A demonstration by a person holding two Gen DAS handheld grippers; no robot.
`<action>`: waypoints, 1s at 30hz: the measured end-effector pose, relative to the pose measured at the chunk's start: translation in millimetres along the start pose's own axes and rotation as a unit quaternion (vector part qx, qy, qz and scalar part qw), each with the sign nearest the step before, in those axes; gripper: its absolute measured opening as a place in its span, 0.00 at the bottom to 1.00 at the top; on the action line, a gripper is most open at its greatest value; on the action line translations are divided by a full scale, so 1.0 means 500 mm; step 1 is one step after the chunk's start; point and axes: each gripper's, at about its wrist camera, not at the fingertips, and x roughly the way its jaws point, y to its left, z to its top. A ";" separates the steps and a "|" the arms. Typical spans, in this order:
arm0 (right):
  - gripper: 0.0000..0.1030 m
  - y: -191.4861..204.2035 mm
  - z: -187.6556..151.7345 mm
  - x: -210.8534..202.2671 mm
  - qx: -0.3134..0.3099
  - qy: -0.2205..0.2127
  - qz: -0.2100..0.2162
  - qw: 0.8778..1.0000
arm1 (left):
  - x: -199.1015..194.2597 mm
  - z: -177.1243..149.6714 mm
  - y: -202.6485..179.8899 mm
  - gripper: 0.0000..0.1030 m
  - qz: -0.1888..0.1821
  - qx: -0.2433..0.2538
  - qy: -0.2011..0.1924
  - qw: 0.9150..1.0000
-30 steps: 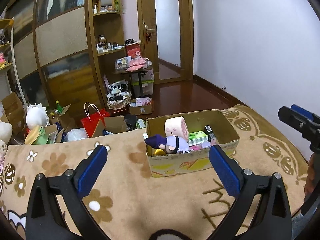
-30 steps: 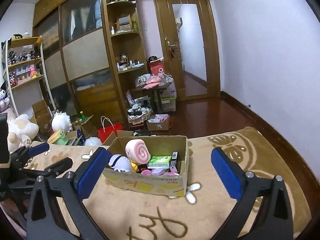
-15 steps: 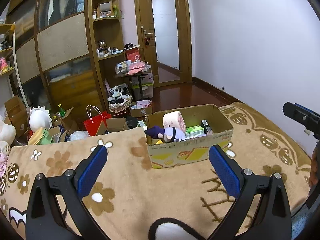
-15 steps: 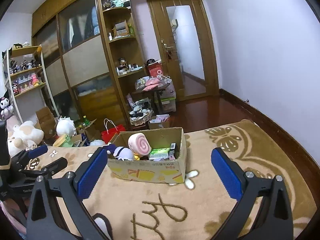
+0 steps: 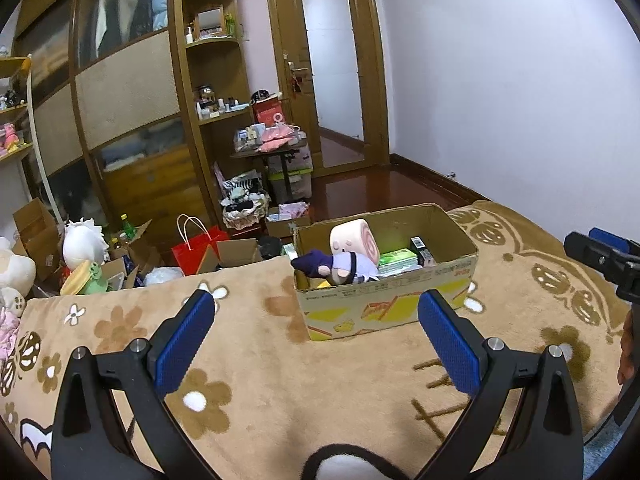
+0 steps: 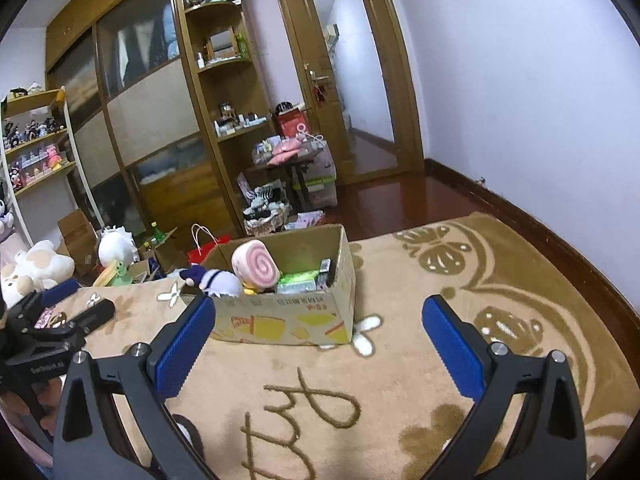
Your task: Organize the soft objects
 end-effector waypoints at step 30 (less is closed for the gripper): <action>1.00 0.001 -0.017 0.040 -0.036 0.008 -0.018 0.999 | 0.038 -0.016 0.018 0.98 0.010 -0.021 0.014 1.000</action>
